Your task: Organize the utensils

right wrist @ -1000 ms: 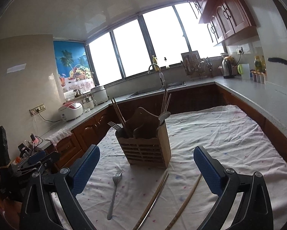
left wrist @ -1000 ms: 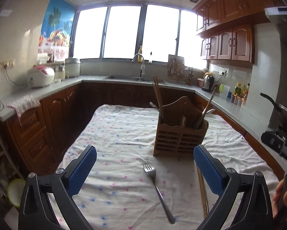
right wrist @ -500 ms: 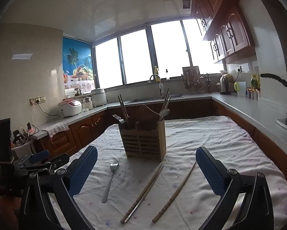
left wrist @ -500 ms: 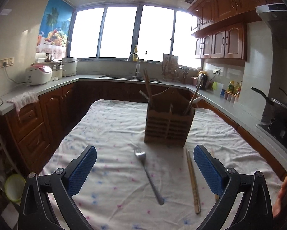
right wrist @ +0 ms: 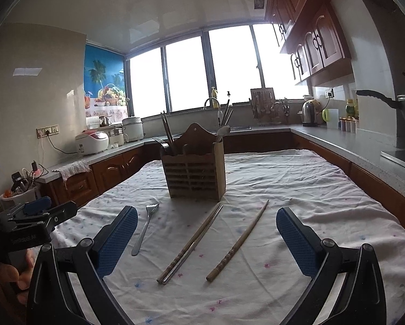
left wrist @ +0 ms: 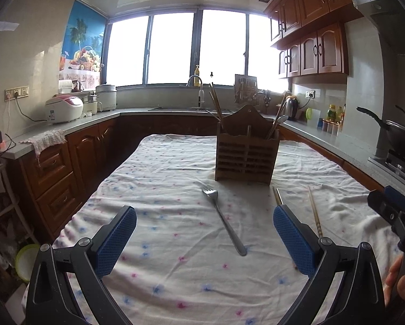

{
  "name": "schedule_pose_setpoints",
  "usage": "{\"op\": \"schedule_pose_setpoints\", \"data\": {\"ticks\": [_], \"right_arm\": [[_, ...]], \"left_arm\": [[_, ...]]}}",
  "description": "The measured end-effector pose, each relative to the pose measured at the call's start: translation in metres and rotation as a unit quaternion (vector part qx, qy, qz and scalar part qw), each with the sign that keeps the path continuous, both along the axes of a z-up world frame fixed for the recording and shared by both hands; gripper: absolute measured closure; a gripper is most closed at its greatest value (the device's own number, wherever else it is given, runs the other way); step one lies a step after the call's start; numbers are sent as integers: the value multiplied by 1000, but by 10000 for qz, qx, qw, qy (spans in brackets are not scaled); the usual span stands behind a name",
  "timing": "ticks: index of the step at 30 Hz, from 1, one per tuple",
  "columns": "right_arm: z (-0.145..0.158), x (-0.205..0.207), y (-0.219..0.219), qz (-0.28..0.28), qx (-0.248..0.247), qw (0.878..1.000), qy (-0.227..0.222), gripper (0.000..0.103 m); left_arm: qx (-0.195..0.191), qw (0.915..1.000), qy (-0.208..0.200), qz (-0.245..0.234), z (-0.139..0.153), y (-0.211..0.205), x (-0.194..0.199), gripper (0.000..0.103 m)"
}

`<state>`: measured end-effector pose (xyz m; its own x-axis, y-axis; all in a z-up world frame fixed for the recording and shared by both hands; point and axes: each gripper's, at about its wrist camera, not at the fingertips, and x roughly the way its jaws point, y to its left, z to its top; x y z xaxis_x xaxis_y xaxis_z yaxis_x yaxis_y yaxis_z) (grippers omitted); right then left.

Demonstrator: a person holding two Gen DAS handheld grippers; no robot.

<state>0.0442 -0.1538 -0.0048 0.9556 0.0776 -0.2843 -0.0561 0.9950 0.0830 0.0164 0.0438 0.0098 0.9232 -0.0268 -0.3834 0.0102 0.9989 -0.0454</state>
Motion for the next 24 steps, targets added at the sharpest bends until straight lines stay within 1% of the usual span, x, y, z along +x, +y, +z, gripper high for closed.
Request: {"op": "schedule_pose_setpoints", "data": {"ticks": [3,8,18,24], "right_arm": [[-1,-3,-2,-49,-49,10000,16,0],[-5,-6,-7,-128,-13,9999,46,0],[-4,-14,-2,-88,-119,9998,-131,0],[-5,-14,-6,-136,-76,9998,-109,0]], "left_arm": [[77,10000,21,16,-5,0,-1,1],[26,10000,16,44,-7,5,-5,1],[119,9999,-67,86,-10,2,-9,1],[166,9998,-65,86,-12,2,-9,1]]}}
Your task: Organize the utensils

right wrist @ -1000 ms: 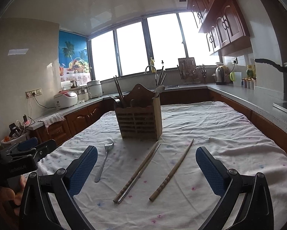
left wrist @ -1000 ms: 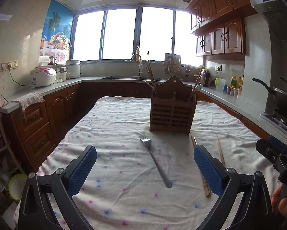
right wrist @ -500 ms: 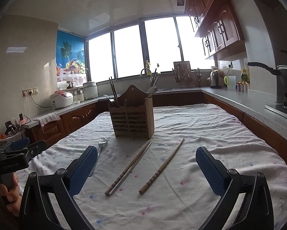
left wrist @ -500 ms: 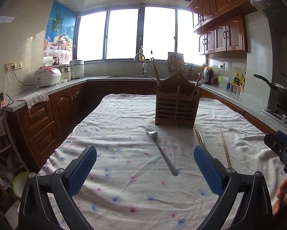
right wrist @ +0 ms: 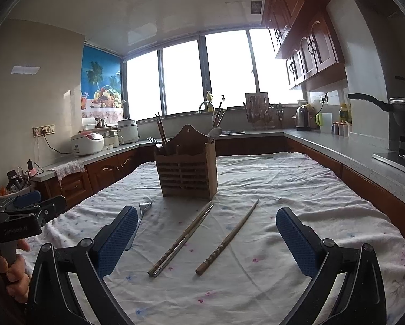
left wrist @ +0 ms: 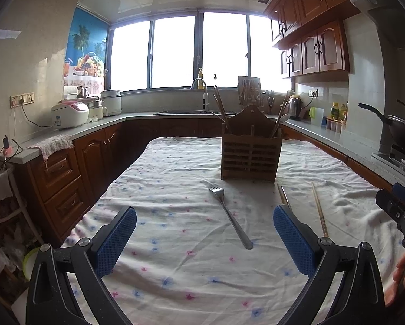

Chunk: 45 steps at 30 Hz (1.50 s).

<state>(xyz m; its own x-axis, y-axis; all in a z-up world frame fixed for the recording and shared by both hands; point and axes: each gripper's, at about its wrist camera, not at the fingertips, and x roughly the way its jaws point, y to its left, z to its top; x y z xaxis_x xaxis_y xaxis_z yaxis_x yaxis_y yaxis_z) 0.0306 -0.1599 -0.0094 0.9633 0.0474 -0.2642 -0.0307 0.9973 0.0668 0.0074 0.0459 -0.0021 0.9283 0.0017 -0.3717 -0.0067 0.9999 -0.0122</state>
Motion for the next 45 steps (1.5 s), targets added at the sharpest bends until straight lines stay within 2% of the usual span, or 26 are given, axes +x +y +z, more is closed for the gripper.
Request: {"op": "schedule_pose_setpoints", "data": {"ticks": [45], "right_arm": [[0,0,1,56,31,10000,-6,0]], "left_arm": [[179,9998,-73,-45,0,-2,-1,1]]}}
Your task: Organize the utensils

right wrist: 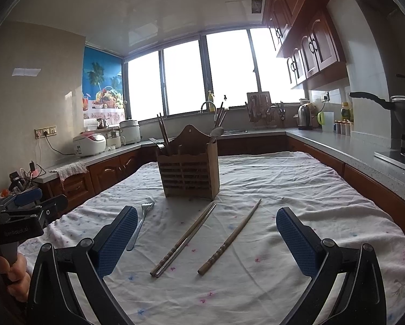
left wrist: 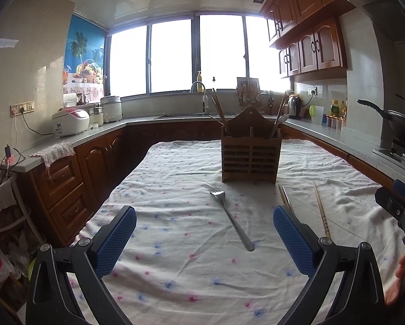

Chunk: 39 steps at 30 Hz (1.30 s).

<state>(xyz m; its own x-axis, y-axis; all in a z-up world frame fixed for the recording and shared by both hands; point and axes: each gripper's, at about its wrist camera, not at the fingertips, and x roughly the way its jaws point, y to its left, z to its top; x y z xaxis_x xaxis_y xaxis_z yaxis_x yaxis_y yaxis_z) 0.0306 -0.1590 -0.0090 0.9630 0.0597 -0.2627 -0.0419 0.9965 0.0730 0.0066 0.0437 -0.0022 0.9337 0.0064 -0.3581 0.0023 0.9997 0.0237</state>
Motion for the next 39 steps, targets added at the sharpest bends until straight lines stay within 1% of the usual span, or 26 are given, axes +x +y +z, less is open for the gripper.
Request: {"op": "schedule_pose_setpoints", "data": {"ticks": [13,39], "right_arm": [[1,1,1,8,16,10000,-3,0],[1,2,0,-6,65,10000,22,0]], "left_arm": [[88,9999,-60,-21,-1,-4,-2,1],[72,9999,-24,-107,-1,-8,-3,1]]}}
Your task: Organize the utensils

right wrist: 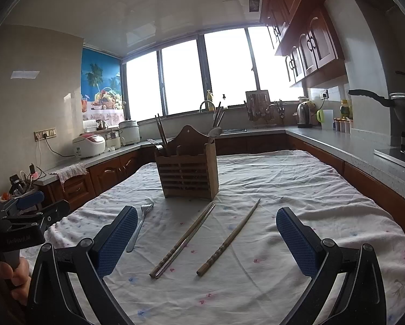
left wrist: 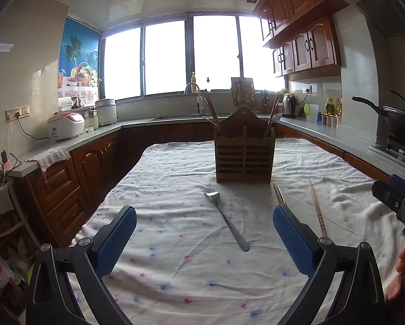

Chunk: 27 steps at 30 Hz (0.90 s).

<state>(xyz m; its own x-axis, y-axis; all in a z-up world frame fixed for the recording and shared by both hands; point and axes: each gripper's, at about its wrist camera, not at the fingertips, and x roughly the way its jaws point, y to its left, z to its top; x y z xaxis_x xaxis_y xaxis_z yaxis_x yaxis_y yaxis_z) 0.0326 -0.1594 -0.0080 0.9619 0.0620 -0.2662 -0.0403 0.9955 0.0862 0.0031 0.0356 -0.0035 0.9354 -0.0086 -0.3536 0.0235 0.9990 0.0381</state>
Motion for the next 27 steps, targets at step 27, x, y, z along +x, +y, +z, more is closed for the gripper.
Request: {"op": "schedule_pose_setpoints", "data": {"ticks": [27], "right_arm": [[0,3,-3,-7,40,10000,43,0]], "left_arm": [[-26,10000,66,-51,-1,-4,4,1]]}}
